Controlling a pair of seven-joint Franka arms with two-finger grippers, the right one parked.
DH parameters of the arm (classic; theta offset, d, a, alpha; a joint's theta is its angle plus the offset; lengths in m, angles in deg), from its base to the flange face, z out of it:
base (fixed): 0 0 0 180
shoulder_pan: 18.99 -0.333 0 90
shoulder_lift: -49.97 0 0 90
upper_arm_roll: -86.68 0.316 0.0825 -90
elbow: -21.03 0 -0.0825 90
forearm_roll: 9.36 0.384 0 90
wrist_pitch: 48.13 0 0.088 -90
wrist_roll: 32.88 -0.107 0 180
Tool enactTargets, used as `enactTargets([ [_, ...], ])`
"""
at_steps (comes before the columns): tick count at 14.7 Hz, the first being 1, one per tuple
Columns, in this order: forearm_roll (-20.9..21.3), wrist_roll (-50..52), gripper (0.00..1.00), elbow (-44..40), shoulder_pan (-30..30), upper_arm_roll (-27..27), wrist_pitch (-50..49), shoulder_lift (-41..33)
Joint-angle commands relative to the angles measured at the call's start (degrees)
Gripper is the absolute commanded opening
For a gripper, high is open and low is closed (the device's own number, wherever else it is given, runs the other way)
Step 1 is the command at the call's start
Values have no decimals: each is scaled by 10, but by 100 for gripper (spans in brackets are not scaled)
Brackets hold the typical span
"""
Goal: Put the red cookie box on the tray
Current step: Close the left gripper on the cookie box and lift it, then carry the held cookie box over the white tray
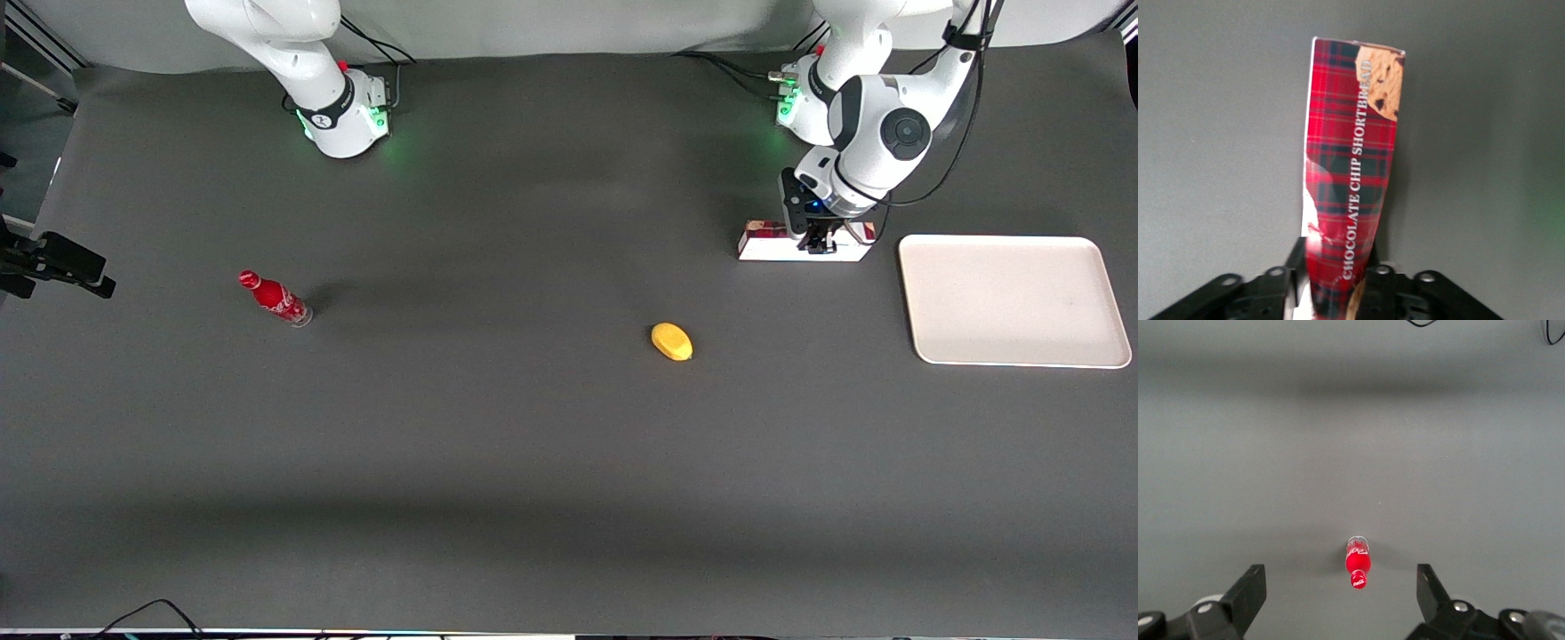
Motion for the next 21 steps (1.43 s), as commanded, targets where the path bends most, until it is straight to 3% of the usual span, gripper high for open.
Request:
enactTargets([
  [1, -16, -12, 0, 45, 9, 0, 29, -23],
  [6, -25, -5, 0, 39, 0, 2, 20, -32],
  [11, -74, 9, 0, 10, -15, 14, 0, -44],
  [17, -90, 81, 0, -134, -20, 85, -129, -41],
  [21, -59, 160, 0, -263, -25, 150, -239, -32],
])
